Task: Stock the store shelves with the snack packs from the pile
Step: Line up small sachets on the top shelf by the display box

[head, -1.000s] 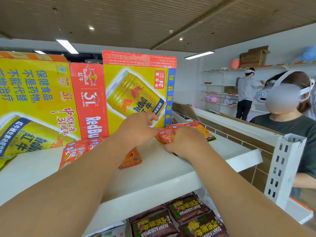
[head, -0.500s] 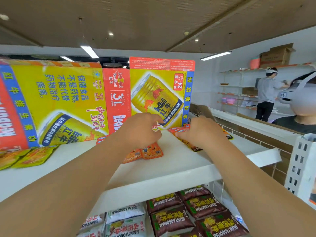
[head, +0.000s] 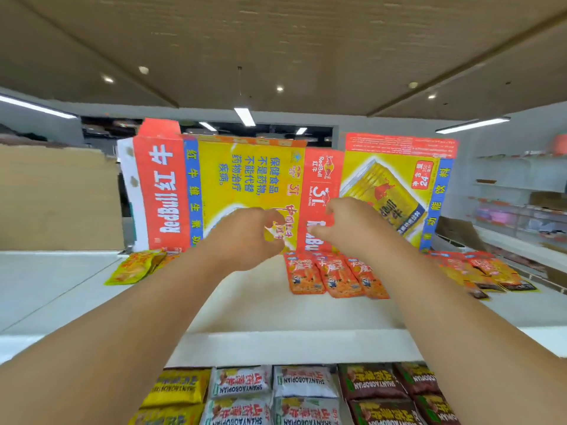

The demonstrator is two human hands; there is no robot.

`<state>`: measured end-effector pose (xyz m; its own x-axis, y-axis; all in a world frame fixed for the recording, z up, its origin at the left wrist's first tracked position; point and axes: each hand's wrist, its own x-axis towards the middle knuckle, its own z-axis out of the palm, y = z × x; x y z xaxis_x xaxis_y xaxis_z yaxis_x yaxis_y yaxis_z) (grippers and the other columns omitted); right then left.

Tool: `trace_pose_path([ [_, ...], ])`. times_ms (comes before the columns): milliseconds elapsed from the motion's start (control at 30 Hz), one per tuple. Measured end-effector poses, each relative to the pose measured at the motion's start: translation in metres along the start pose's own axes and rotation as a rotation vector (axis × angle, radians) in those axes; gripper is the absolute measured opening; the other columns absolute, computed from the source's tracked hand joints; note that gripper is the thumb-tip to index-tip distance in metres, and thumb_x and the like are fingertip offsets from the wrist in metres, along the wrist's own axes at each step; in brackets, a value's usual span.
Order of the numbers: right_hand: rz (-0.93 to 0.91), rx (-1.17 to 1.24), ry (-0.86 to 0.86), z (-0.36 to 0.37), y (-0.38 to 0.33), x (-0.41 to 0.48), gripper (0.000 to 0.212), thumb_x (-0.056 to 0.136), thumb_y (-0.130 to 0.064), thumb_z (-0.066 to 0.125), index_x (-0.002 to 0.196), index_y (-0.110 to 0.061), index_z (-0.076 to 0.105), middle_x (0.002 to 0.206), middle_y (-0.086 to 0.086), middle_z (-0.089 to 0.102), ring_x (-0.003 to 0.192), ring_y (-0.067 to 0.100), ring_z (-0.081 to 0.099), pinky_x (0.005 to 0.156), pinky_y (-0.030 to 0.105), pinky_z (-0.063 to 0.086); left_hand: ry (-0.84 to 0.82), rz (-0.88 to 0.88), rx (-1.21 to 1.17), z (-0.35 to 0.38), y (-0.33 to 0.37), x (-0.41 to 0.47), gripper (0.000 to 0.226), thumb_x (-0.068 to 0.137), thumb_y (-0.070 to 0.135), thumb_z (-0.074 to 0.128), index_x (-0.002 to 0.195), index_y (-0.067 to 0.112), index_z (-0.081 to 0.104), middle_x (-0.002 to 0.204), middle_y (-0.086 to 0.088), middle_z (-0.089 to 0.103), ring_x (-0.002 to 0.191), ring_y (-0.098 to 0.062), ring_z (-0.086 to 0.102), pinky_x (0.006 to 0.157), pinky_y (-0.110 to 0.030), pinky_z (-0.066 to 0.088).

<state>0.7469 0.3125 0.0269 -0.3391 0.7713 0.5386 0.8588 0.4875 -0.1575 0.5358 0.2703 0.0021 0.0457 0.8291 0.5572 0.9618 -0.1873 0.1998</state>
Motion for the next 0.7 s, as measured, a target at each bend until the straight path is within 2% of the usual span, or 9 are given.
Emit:
trace_pose_path([
  [167,-0.086,0.080,-0.062,0.026,-0.092,0.016,0.049,0.089,-0.053,0.065,0.117,-0.013,0.062,0.108,0.008,0.064,0.096,0.028,0.061,0.081,0.039,0.053,0.024,-0.092,0.056,-0.044,-0.079,-0.042,0.044,0.085,0.046,0.069,0.128,0.040,0.061,0.121,0.008,0.065,0.110,-0.020,0.061,0.092,-0.036,0.051],
  [267,-0.146,0.104,-0.088,0.044,-0.154,0.023,0.036,0.090,-0.048,0.065,0.105,-0.015,0.062,0.092,0.004,0.063,0.084,0.024,0.059,0.064,0.032,0.047,0.074,-0.163,0.078,-0.072,-0.133,-0.070,0.047,0.083,0.046,0.072,0.129,0.039,0.062,0.125,0.009,0.065,0.113,-0.019,0.060,0.095,-0.034,0.050],
  [333,-0.182,0.148,-0.117,0.055,-0.197,0.027,0.027,0.090,-0.045,0.067,0.098,-0.020,0.059,0.081,-0.007,0.057,0.080,0.019,0.056,0.059,0.028,0.041,0.094,-0.209,0.104,-0.092,-0.169,-0.089,0.050,0.083,0.046,0.072,0.132,0.037,0.062,0.128,0.008,0.065,0.114,-0.019,0.061,0.095,-0.032,0.049],
  [400,-0.213,0.173,-0.143,0.065,-0.239,0.032,0.026,0.090,-0.045,0.068,0.096,-0.023,0.056,0.084,-0.007,0.059,0.084,0.020,0.058,0.063,0.028,0.042,0.077,-0.250,0.141,-0.113,-0.204,-0.108,0.050,0.083,0.050,0.070,0.130,0.036,0.062,0.124,0.010,0.066,0.112,-0.018,0.061,0.093,-0.031,0.049],
  [500,-0.273,0.181,-0.139,0.084,-0.304,0.041,0.036,0.086,-0.047,0.069,0.107,-0.019,0.065,0.106,0.005,0.067,0.095,0.027,0.062,0.079,0.034,0.053,0.070,-0.310,0.144,-0.143,-0.259,-0.138,0.047,0.082,0.049,0.069,0.127,0.038,0.063,0.116,0.010,0.063,0.109,-0.019,0.061,0.094,-0.031,0.048],
  [600,-0.332,0.214,-0.209,0.100,-0.367,0.044,0.040,0.088,-0.047,0.068,0.118,-0.020,0.065,0.114,0.004,0.065,0.100,0.026,0.061,0.082,0.033,0.051,0.066,-0.361,0.169,-0.176,-0.307,-0.167,0.041,0.088,0.043,0.068,0.128,0.040,0.060,0.116,0.012,0.060,0.100,-0.014,0.061,0.088,-0.028,0.048],
  [700,-0.372,0.239,-0.254,0.116,-0.423,0.048,0.042,0.088,-0.047,0.066,0.121,-0.021,0.064,0.117,0.002,0.065,0.101,0.024,0.061,0.085,0.033,0.052,0.066,-0.411,0.230,-0.209,-0.348,-0.193,0.043,0.089,0.043,0.065,0.132,0.039,0.058,0.124,0.009,0.063,0.110,-0.016,0.060,0.093,-0.032,0.049],
])
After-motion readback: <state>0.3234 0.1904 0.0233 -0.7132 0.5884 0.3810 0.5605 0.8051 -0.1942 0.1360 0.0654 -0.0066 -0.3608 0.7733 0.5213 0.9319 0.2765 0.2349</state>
